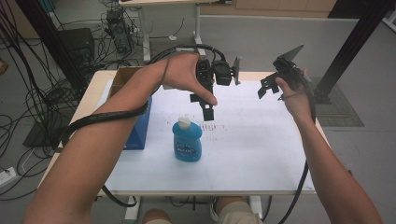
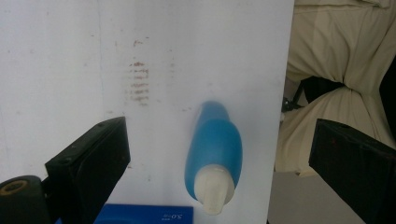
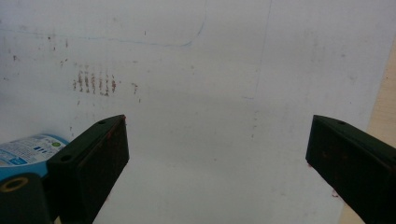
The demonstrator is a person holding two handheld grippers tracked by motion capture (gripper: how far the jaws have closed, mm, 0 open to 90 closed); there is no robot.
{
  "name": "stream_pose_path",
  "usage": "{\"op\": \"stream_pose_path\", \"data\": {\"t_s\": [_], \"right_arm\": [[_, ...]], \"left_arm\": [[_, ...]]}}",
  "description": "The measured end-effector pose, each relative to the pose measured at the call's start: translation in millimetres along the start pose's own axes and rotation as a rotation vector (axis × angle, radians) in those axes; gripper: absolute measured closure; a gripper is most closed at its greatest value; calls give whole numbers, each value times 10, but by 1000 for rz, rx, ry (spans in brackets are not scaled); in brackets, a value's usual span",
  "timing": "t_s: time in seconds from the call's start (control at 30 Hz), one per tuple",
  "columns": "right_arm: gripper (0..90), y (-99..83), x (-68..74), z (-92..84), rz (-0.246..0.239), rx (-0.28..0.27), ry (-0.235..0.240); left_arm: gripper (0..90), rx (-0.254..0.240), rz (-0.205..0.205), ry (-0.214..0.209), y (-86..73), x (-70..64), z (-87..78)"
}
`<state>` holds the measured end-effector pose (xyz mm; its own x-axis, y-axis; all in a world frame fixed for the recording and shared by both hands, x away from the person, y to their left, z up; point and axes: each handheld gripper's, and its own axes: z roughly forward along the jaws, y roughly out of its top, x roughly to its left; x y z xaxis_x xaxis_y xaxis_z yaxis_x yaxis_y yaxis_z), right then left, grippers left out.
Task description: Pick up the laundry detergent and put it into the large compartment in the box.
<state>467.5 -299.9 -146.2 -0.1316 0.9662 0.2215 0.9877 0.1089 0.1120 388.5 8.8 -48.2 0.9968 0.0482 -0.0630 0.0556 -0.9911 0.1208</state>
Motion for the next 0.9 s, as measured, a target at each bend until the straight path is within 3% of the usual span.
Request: {"op": "stream_pose_path", "data": {"t_s": [0.9], "right_arm": [[60,-23,7,-14,0,-4,3]], "left_arm": [[57,9,3,-6,31,-12,35]]}}
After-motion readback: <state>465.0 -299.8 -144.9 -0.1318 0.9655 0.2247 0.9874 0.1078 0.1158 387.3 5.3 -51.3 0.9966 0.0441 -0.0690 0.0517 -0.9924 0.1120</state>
